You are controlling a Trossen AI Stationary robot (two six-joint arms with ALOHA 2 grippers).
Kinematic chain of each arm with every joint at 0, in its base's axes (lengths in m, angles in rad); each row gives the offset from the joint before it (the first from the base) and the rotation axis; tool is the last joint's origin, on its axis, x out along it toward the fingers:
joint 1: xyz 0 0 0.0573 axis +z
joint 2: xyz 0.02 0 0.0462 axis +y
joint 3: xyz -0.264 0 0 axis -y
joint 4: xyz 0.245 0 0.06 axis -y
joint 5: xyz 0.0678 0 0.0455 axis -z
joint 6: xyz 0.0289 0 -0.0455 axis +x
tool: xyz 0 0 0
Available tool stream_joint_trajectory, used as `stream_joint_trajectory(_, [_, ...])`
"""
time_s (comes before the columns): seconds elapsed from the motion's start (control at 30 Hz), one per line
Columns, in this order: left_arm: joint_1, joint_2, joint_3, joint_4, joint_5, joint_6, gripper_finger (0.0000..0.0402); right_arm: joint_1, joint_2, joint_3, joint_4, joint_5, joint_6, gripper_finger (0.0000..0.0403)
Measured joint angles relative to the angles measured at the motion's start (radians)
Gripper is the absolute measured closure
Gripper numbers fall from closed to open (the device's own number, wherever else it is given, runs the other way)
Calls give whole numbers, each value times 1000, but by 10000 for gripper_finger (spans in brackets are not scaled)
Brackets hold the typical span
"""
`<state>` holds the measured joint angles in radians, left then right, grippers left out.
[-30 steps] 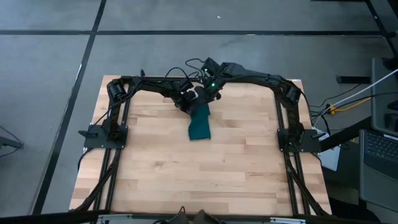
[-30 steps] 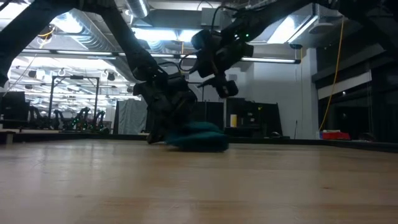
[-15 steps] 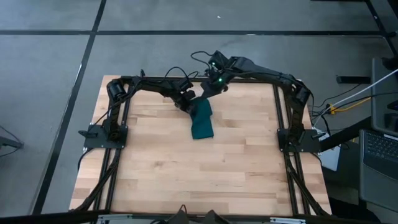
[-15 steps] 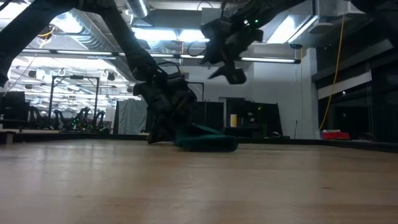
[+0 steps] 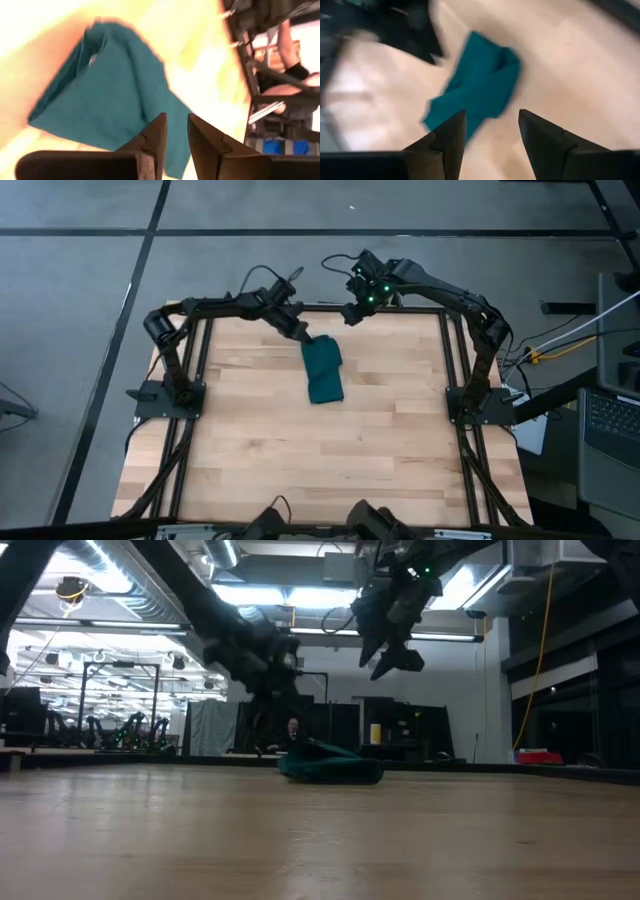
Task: Fold microfiber towels
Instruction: Fold the dark green napkin
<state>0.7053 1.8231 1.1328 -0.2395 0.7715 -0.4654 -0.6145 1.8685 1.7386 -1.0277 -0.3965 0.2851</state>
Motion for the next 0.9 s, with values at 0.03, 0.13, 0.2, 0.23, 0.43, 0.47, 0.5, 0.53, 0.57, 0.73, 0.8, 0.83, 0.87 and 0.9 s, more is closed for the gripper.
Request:
stream_joint_trajectory(0.03, [5,-20,3,-3,-2,0,328,-4,5,-2,0,27,-16,219])
stream_joint_trajectory(0.13, [20,-69,3,-35,-40,21,327,-19,20,-44,14,52,-48,223])
stream_joint_trajectory(0.2, [34,-102,3,-34,-44,39,327,-31,25,-109,56,36,-47,226])
stream_joint_trajectory(0.23, [47,-124,3,-33,-43,42,327,-35,25,-150,85,16,-35,227])
stream_joint_trajectory(0.43, [135,-240,4,-52,-39,68,326,-45,26,-361,399,-206,93,226])
stream_joint_trajectory(0.47, [143,-257,4,-61,-35,69,326,-42,26,-388,445,-224,119,223])
stream_joint_trajectory(0.5, [151,-274,5,-78,-31,69,326,-39,26,-412,478,-239,145,221])
stream_joint_trajectory(0.53, [160,-291,5,-98,-28,70,326,-36,26,-433,504,-250,163,217])
stream_joint_trajectory(0.57, [167,-305,5,-118,-28,75,326,-32,26,-451,523,-259,177,214])
stream_joint_trajectory(0.73, [180,-358,5,-220,-38,120,326,-13,26,-535,539,-266,202,197])
stream_joint_trajectory(0.8, [179,-367,5,-255,-40,142,326,-4,26,-566,549,-270,206,191])
stream_joint_trajectory(0.83, [180,-368,5,-267,-43,147,326,0,26,-585,567,-277,215,188])
stream_joint_trajectory(0.87, [179,-368,5,-273,-47,149,326,4,26,-602,590,-283,232,185])
stream_joint_trajectory(0.9, [178,-368,5,-276,-48,150,326,8,26,-617,615,-289,247,182])
